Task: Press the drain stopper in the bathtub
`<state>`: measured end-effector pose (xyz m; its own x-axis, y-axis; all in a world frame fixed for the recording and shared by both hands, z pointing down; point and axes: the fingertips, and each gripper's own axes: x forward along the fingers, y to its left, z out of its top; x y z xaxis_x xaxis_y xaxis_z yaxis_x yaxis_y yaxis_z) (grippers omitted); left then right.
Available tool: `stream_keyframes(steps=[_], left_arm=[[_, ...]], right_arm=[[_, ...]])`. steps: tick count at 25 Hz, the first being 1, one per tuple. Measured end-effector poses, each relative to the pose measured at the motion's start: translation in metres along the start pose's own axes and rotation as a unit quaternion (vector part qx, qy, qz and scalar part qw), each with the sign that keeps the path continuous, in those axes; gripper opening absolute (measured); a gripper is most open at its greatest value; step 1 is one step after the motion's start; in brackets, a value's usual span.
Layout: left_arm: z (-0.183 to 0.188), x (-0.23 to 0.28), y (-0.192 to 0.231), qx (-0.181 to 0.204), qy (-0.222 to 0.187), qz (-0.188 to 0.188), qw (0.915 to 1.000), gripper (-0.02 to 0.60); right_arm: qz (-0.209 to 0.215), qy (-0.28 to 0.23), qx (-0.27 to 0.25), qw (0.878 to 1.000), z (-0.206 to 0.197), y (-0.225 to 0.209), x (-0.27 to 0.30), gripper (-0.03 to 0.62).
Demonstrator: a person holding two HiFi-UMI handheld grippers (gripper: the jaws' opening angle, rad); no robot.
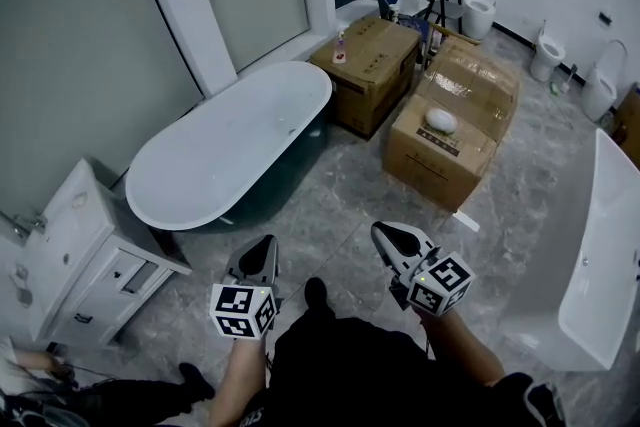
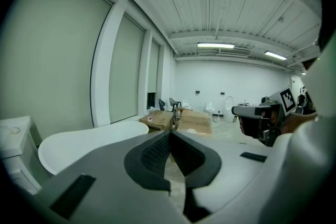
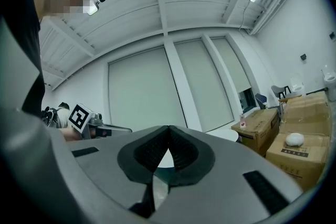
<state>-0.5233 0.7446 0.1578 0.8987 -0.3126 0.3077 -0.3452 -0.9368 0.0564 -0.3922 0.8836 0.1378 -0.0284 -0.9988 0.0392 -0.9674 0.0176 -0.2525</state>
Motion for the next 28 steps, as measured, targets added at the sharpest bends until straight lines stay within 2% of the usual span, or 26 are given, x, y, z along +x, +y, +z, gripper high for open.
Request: stream_keyframes(steps=[4,7,11,16,22,28], left_arm=[[-0.001,0.036,0.018,-0.009,0.003,-0.004,0.9999,0.011],[0.007,0.075,0.033,-0.01,0.003,-0.021,0.9997,0.011],[0.034,0.132,0.057,-0.001,-0.004,-0.046,0.9989,0.011],[0.069,0.19,0.096,0.017,-0.007,-0.062,0.9979,0.011],[0.076,0.243,0.161,0.005,0.006,-0.059,0.9982,0.011],[0.084,0.275,0.222,0.008,0.018,-0.05,0.9986,0.011]], right_arm=[[0.005,0.016,-0.009,1.0,-0.004,-0.017,0.024,0.014],[-0.018,0.02,-0.001,1.0,0.0,-0.045,0.048,0.014],[-0.038,0.027,0.005,0.999,0.011,-0.085,0.09,0.014],[-0.03,0.034,-0.005,0.999,0.028,-0.116,0.154,0.014],[-0.046,0.05,0.012,0.998,0.033,-0.152,0.232,0.014],[-0.029,0.042,0.006,0.999,0.046,-0.164,0.303,0.014]])
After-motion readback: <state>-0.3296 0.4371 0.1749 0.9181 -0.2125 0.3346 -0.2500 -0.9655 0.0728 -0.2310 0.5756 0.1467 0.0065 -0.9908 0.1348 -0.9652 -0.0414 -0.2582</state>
